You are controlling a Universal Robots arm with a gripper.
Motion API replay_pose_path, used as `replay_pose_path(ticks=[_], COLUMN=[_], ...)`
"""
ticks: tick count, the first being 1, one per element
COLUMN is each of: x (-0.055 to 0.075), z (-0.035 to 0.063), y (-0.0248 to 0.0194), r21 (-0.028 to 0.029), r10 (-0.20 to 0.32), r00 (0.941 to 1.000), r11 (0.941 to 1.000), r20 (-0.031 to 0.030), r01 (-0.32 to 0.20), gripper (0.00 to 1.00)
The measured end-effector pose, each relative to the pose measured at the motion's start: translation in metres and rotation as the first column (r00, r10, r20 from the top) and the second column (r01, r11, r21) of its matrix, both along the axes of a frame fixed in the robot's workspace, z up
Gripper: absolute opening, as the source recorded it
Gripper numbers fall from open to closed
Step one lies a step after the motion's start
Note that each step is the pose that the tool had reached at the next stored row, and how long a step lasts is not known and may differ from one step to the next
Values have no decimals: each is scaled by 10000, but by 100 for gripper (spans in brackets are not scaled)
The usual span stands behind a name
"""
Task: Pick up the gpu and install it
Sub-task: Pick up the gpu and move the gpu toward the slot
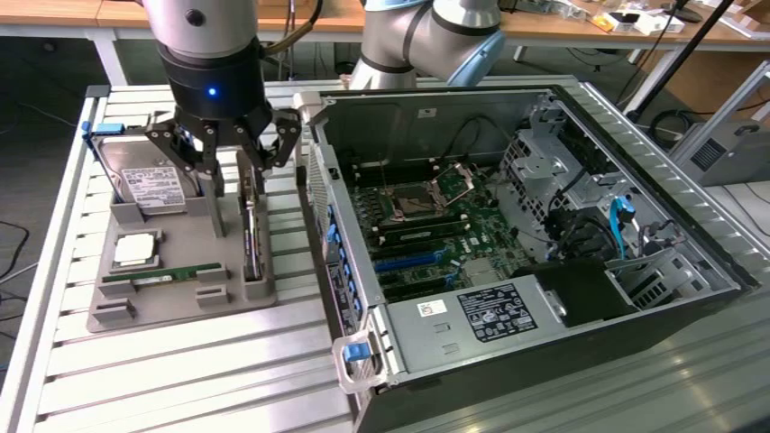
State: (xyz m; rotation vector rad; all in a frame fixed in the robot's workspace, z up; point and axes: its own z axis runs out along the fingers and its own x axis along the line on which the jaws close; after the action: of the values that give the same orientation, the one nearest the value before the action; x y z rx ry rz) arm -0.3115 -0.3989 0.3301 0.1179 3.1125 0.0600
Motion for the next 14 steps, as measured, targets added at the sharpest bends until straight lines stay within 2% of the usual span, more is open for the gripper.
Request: replay_pose_path(ticks=[14], x=[0], z=[-32], y=[0], r21=[0], r10=[0], r00=[10000], r11=[10000], r20=[0], r01=[0], gripper=[48])
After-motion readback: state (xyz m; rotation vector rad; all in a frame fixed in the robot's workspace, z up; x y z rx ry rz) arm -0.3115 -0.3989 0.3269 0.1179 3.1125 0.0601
